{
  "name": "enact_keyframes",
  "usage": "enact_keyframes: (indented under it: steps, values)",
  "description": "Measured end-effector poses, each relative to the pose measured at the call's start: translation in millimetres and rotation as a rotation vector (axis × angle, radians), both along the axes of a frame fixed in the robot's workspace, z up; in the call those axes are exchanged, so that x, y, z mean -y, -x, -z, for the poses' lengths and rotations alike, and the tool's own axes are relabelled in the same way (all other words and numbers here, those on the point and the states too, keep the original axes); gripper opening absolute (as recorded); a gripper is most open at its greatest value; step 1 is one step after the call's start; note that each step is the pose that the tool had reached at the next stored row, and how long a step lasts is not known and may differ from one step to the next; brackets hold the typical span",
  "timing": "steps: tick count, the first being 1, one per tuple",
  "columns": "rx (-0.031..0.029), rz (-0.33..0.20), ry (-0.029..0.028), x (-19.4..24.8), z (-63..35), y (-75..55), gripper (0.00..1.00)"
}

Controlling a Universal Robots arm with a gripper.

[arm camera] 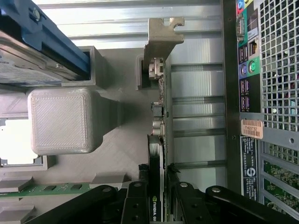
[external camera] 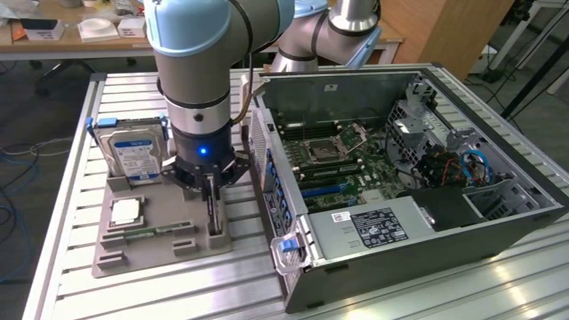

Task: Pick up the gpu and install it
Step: 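Pick up the gpu and move the gpu toward the slot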

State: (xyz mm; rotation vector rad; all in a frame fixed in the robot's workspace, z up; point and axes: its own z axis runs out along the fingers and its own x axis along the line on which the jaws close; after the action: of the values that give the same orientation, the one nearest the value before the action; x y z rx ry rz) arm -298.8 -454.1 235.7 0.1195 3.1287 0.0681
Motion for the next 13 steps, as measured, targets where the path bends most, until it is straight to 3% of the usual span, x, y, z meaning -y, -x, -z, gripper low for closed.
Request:
enact_keyframes:
  steps: [13]
  values:
    - [0.0,0.0,0.0,0.0,0.0,0.0,0.26]
